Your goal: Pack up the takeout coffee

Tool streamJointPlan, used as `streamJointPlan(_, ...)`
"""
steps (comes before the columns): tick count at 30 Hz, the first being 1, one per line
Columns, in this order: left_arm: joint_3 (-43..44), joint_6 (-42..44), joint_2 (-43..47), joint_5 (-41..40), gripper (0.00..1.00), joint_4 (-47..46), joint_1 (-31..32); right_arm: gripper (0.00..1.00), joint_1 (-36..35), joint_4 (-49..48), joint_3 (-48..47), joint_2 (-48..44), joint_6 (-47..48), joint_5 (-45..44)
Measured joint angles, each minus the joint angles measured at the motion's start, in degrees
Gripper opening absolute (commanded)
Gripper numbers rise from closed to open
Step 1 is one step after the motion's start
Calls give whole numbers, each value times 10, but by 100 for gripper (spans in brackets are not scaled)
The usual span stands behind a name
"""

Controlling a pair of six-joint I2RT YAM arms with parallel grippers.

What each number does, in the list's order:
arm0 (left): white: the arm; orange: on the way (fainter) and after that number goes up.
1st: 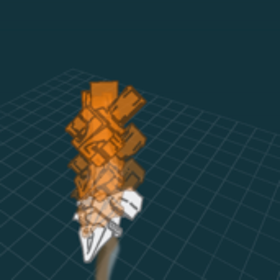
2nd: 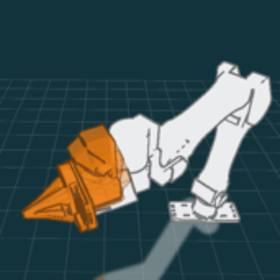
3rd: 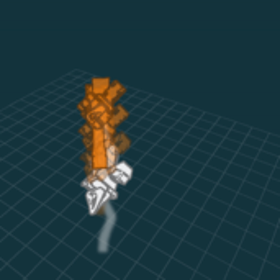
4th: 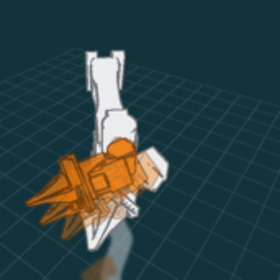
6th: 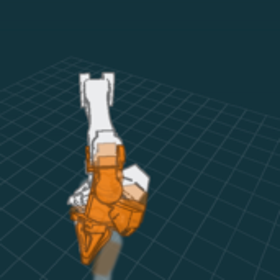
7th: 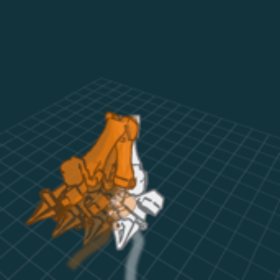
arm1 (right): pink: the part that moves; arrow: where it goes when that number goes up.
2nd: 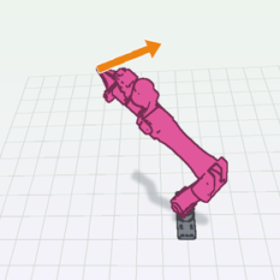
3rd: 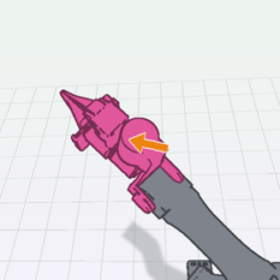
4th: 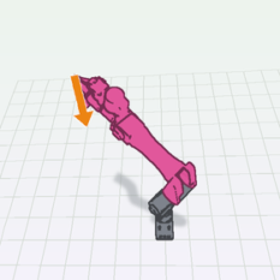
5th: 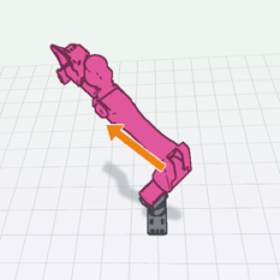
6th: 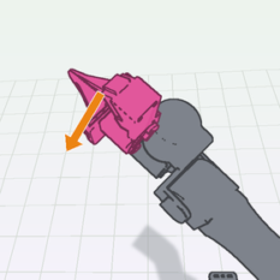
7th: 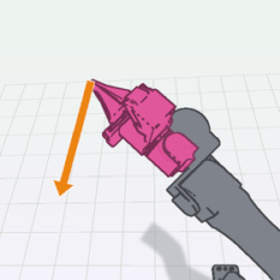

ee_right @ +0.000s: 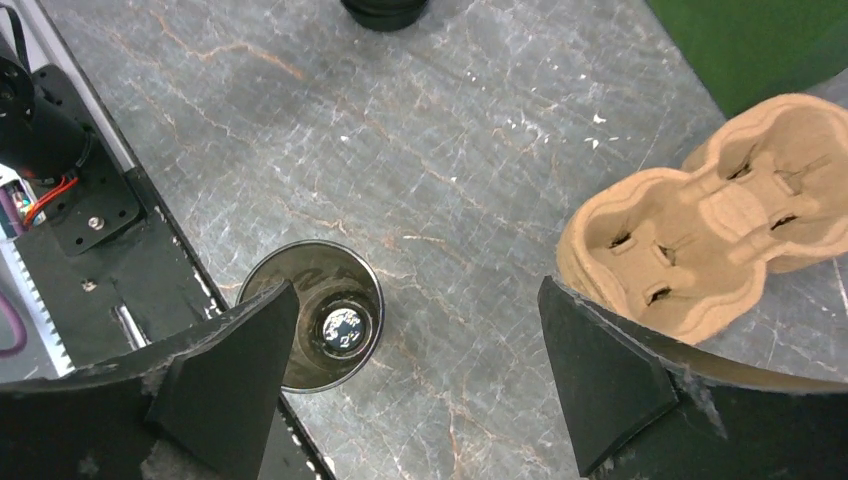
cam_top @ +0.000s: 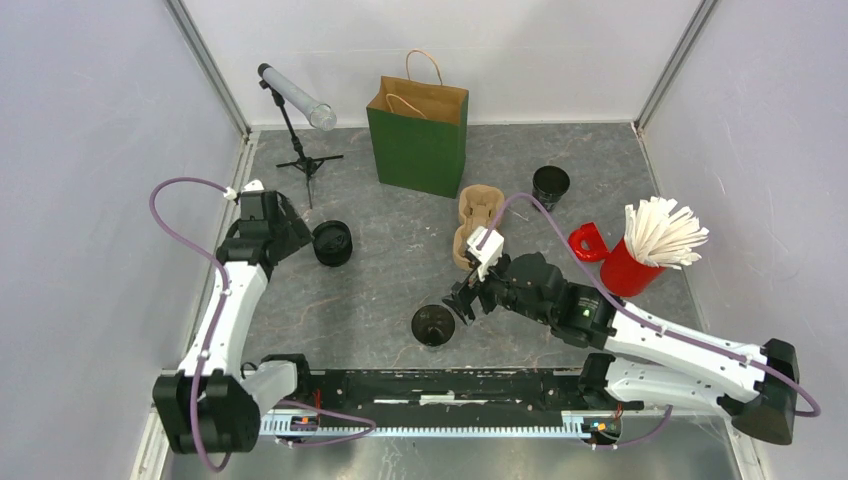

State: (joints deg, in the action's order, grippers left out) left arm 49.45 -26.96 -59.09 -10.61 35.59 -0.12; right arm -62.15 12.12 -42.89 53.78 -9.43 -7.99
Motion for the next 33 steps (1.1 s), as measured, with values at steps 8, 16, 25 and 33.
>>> streamJointPlan(8, 15, -2, -79, 40, 57, -17, -49, 97, 0, -50, 64, -64, 21, -7)
streamJointPlan(16, 23, -2, -107, 78, 53, -48, -57, 97, 0, -52, 69, -70, 24, 0)
streamJointPlan(25, 37, -2, -176, 125, 43, -74, -58, 97, 0, -53, 69, -84, 28, 2)
streamJointPlan(33, 52, -2, -212, 136, 39, -74, -58, 97, 0, -57, 71, -84, 29, 3)
